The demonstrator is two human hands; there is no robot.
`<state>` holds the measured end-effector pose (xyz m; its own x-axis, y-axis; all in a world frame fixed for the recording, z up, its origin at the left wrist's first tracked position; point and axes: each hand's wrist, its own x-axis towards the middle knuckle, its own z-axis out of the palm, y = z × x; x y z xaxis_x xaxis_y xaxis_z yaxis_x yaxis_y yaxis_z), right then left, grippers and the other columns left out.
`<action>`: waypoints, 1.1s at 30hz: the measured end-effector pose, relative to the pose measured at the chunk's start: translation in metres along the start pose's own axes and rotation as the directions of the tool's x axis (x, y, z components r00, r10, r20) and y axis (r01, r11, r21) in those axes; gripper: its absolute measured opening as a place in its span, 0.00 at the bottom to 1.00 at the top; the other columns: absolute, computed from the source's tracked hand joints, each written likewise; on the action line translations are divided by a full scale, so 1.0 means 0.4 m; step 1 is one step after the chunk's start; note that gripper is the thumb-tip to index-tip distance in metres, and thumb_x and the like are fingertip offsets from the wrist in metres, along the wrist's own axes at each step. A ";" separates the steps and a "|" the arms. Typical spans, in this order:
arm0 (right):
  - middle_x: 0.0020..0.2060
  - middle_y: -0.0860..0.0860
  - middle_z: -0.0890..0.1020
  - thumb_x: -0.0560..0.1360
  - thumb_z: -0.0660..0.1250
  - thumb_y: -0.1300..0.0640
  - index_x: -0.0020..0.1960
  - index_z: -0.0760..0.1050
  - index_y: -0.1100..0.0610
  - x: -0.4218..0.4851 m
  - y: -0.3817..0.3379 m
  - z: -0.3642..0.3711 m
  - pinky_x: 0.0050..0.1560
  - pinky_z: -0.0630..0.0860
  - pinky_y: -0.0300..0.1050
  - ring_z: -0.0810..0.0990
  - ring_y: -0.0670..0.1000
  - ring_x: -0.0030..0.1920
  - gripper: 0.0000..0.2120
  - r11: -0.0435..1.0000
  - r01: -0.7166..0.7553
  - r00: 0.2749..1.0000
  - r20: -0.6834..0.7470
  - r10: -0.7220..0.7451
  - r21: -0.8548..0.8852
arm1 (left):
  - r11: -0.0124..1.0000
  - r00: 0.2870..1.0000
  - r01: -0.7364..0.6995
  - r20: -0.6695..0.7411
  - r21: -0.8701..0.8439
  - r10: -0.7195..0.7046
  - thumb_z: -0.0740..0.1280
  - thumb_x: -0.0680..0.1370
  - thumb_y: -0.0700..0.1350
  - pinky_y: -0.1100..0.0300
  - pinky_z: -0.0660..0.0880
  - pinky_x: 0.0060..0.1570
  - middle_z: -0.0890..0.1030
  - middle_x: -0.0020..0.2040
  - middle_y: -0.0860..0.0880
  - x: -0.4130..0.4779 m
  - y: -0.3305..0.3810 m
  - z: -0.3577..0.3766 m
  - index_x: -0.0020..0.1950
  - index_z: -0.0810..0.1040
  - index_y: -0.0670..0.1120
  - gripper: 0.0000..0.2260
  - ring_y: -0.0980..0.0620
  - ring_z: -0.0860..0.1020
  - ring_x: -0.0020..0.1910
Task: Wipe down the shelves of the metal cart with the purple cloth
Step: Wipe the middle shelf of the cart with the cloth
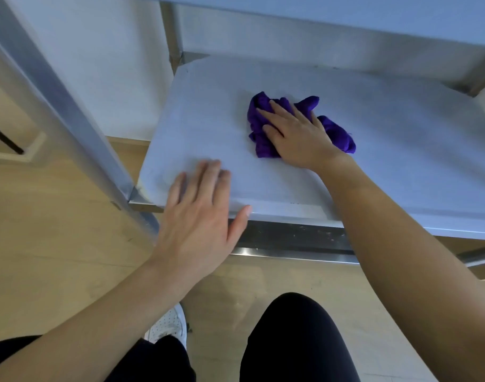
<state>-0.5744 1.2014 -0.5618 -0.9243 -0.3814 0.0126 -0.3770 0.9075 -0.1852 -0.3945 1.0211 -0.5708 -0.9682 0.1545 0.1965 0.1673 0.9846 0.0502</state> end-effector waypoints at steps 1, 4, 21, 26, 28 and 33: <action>0.78 0.42 0.54 0.83 0.45 0.44 0.77 0.53 0.38 0.003 -0.011 0.003 0.75 0.48 0.63 0.50 0.53 0.78 0.22 1.000 -0.017 1.000 0.001 0.017 0.000 | 0.999 0.999 0.034 0.004 0.019 -0.034 0.49 0.82 0.60 0.44 0.60 0.72 0.65 0.75 0.41 -0.014 -0.012 0.004 0.73 0.65 0.39 0.30 0.43 0.63 0.75; 0.79 0.42 0.52 0.83 0.46 0.44 0.77 0.52 0.39 0.009 -0.084 0.013 0.74 0.46 0.65 0.49 0.56 0.79 0.23 0.999 -0.043 0.999 0.007 0.043 0.006 | 0.997 1.000 0.008 0.017 0.071 -0.010 0.49 0.82 0.59 0.44 0.58 0.73 0.63 0.76 0.39 -0.035 -0.032 0.023 0.75 0.62 0.36 0.31 0.41 0.61 0.75; 0.78 0.41 0.55 0.82 0.47 0.40 0.76 0.55 0.37 -0.147 0.107 -0.017 0.76 0.48 0.59 0.50 0.49 0.79 0.23 0.983 -0.184 0.981 -0.073 0.183 -0.012 | 0.993 0.997 0.080 0.004 0.084 -0.081 0.45 0.82 0.58 0.44 0.64 0.67 0.69 0.70 0.39 -0.001 -0.005 0.009 0.68 0.67 0.36 0.30 0.39 0.67 0.70; 0.78 0.43 0.54 0.83 0.45 0.41 0.77 0.54 0.40 -0.175 0.161 -0.024 0.76 0.46 0.61 0.49 0.52 0.79 0.23 0.971 -0.239 0.969 -0.065 0.237 -0.028 | 0.985 0.996 0.069 0.045 0.160 -0.077 0.46 0.80 0.57 0.42 0.66 0.56 0.71 0.64 0.37 0.018 0.020 -0.005 0.62 0.70 0.36 0.27 0.37 0.69 0.62; 0.79 0.43 0.53 0.82 0.46 0.41 0.77 0.55 0.40 -0.179 0.151 -0.022 0.76 0.46 0.62 0.48 0.53 0.79 0.23 0.971 -0.238 0.969 -0.078 0.236 -0.017 | 0.985 0.997 0.066 0.030 0.159 -0.072 0.49 0.80 0.57 0.43 0.67 0.51 0.72 0.61 0.37 0.032 0.022 -0.010 0.59 0.72 0.37 0.26 0.36 0.71 0.58; 0.78 0.49 0.55 0.76 0.51 0.30 0.75 0.57 0.36 -0.203 0.141 -0.050 0.73 0.50 0.69 0.51 0.63 0.77 0.29 0.947 -0.320 0.932 -0.179 0.316 0.007 | 0.995 0.997 -0.080 -0.008 0.067 0.080 0.53 0.77 0.55 0.47 0.72 0.44 0.75 0.55 0.42 0.091 0.012 -0.016 0.56 0.76 0.41 0.22 0.38 0.74 0.50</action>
<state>-0.5218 1.2869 -0.5534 -0.9910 -0.0369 0.1286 -0.0607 0.9806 -0.1865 -0.4279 1.0309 -0.5569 -0.9502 0.2323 0.2079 0.2309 0.9725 -0.0314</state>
